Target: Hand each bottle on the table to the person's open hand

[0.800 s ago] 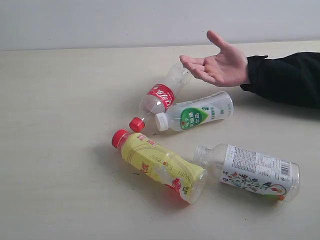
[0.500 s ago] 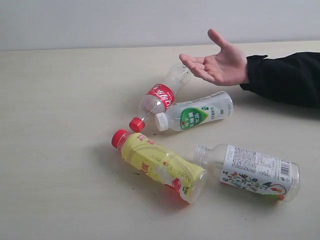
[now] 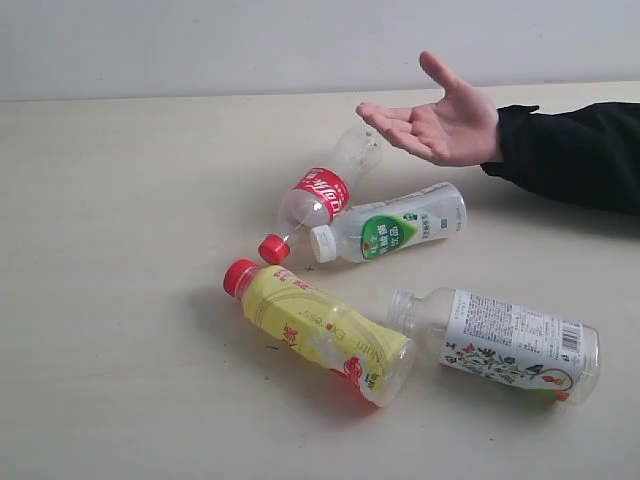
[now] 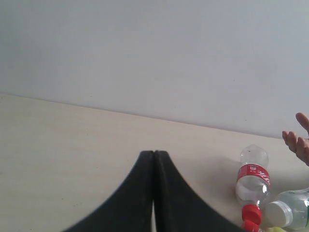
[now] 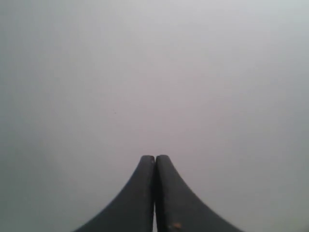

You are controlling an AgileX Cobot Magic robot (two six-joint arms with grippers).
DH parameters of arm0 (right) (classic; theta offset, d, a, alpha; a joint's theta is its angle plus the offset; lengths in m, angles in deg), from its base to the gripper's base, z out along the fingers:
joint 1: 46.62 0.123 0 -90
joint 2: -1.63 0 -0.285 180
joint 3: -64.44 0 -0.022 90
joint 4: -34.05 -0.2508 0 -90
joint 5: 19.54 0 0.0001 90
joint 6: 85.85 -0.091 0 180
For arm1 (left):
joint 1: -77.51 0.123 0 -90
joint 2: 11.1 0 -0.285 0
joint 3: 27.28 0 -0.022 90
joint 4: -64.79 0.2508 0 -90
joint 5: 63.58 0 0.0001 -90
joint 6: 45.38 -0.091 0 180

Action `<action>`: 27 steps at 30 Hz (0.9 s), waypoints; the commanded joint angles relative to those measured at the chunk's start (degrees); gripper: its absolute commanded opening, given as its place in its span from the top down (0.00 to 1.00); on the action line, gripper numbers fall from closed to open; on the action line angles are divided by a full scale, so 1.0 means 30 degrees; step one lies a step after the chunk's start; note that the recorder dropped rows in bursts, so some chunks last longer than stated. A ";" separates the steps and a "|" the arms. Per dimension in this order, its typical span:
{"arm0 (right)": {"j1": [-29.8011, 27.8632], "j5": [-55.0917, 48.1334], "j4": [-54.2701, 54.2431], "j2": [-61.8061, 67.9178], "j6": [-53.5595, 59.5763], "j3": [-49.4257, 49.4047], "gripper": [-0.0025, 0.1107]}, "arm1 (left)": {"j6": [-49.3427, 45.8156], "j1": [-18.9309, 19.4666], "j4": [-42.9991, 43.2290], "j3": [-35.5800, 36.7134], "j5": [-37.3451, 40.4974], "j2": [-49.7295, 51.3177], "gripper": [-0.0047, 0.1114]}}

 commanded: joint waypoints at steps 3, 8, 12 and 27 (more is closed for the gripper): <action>-0.0130 -0.0180 0.3471 0.1835 -0.1191 0.4665 0.98 | -0.0015 -0.0070 0.0062 0.0000 -0.0201 -0.0108 0.96; -0.0130 -0.7366 0.9059 0.8112 -0.1113 1.1211 0.98 | -0.0015 -0.0070 0.0062 0.0000 -0.0201 -0.0108 0.96; -0.0130 -1.2371 1.0139 1.1186 0.2392 1.4351 0.98 | -0.0015 -0.0070 0.0062 0.0000 -0.0201 -0.0108 0.96; 0.3911 -2.8858 0.1743 2.1930 1.6344 2.0109 0.93 | -0.0015 -0.0070 0.0062 0.0000 -0.0201 -0.0108 0.96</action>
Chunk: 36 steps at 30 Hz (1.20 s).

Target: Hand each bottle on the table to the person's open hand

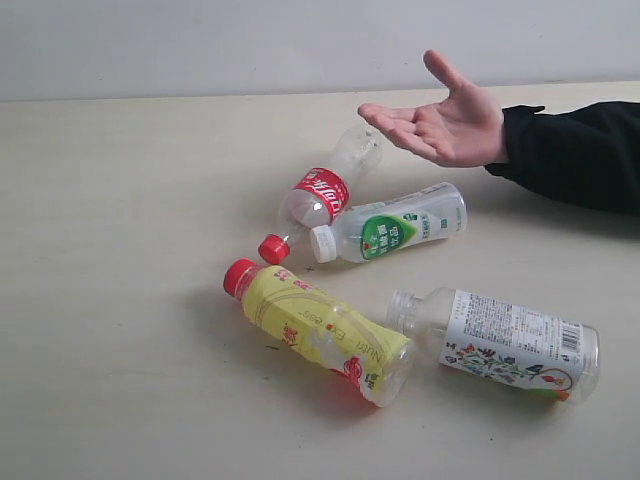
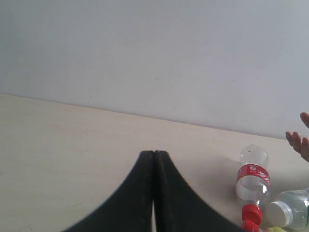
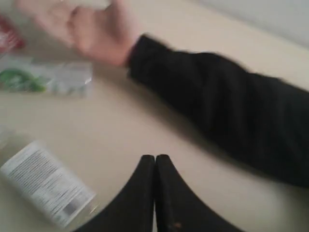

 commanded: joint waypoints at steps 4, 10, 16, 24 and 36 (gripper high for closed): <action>0.3727 -0.3794 -0.0679 0.4062 0.2835 0.0434 0.73 | -0.0015 -0.0070 0.0062 0.0000 -0.0201 -0.0108 0.96; 0.5349 -0.3794 -0.0236 0.6125 0.3227 0.0434 0.45 | -0.0015 -0.0070 0.0062 0.0000 -0.0201 -0.0108 0.96; 0.5790 -0.3794 -0.0756 0.7876 0.3733 0.0434 0.36 | -0.0015 -0.0070 0.0062 0.0000 -0.0201 -0.0108 0.96; 0.5790 -0.3794 -0.2816 0.9717 0.3526 0.0434 0.34 | -0.0015 -0.0070 0.0062 0.0000 -0.0201 -0.0108 0.96; 0.5790 -0.3794 -0.0071 1.2523 0.4786 0.0434 0.34 | -0.0015 -0.0070 0.0062 0.0000 -0.0201 -0.0108 0.96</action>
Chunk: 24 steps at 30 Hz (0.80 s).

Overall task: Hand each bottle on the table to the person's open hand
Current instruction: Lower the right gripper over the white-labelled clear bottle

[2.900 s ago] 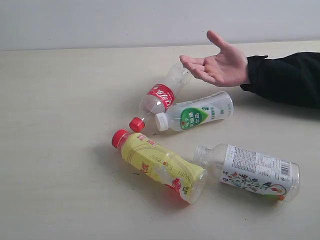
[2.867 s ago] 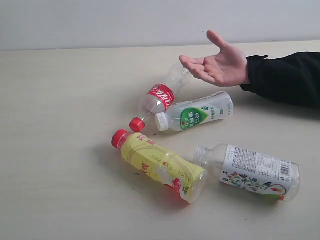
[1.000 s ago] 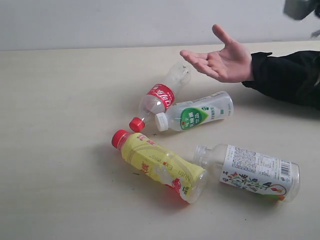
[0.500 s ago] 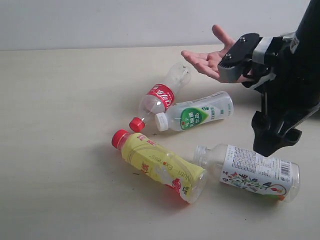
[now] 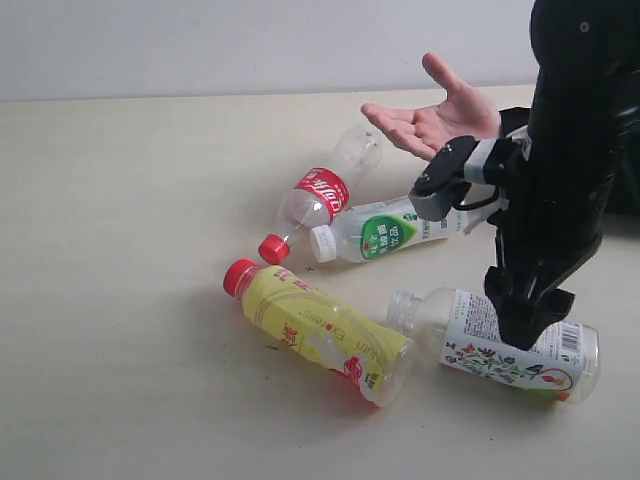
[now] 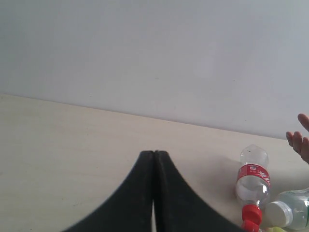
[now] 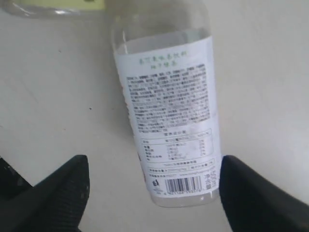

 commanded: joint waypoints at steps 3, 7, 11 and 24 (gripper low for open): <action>0.0060 0.0057 0.0479 0.1160 -0.0464 0.0171 0.34 | -0.0015 -0.0070 0.0062 0.0000 -0.0201 -0.0108 0.96; 0.0060 0.0057 0.0519 0.1622 -0.0913 0.0171 0.34 | -0.0015 -0.0070 0.0062 0.0000 -0.0201 -0.0108 0.96; 0.0060 0.0057 0.0473 0.1551 -0.0782 0.0171 0.34 | -0.0015 -0.0070 0.0062 0.0000 -0.0201 -0.0108 0.96; 0.0060 0.1621 0.0140 -0.4183 -0.0661 -0.3742 0.34 | -0.0015 -0.0070 0.0062 0.0000 -0.0201 -0.0108 0.96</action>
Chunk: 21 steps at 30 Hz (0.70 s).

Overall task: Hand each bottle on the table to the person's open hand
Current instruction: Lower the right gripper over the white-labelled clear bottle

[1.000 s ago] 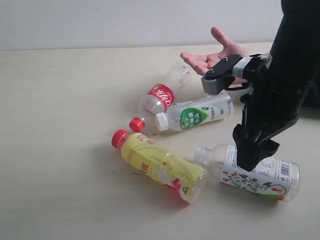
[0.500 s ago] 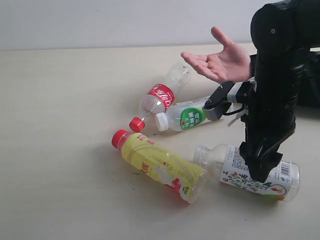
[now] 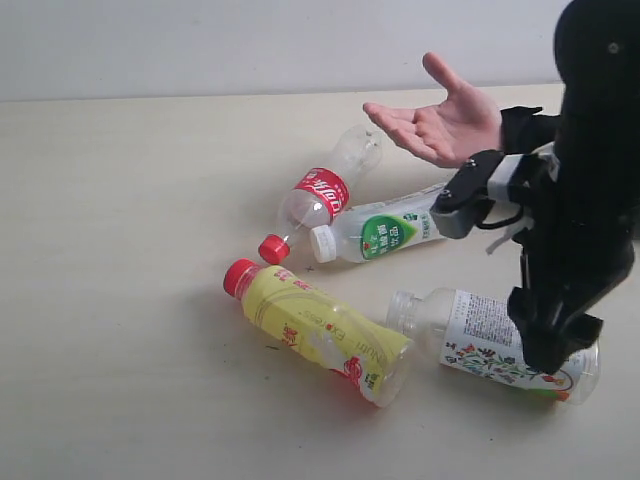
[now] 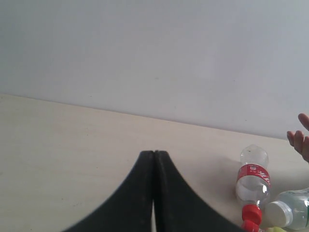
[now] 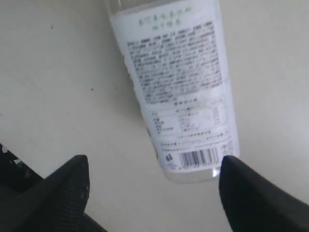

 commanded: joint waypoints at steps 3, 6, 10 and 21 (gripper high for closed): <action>0.0060 0.4599 0.0166 -0.4563 0.2211 -0.3729 0.34 | -0.0015 -0.0070 0.0062 0.0000 -0.0201 -0.0108 0.96; 0.0060 0.7626 -0.0137 -0.5447 0.4191 -0.4955 0.33 | -0.0015 -0.0070 0.0062 0.0000 -0.0201 -0.0108 0.96; 0.0060 0.8632 -0.0439 -0.4862 0.4563 -0.4949 0.28 | -0.0015 -0.0070 0.0062 0.0000 -0.0201 -0.0108 0.96; 0.0060 1.0257 0.0000 -0.3822 0.5607 -0.4949 0.27 | -0.0015 -0.0070 0.0062 0.0000 -0.0201 -0.0108 0.96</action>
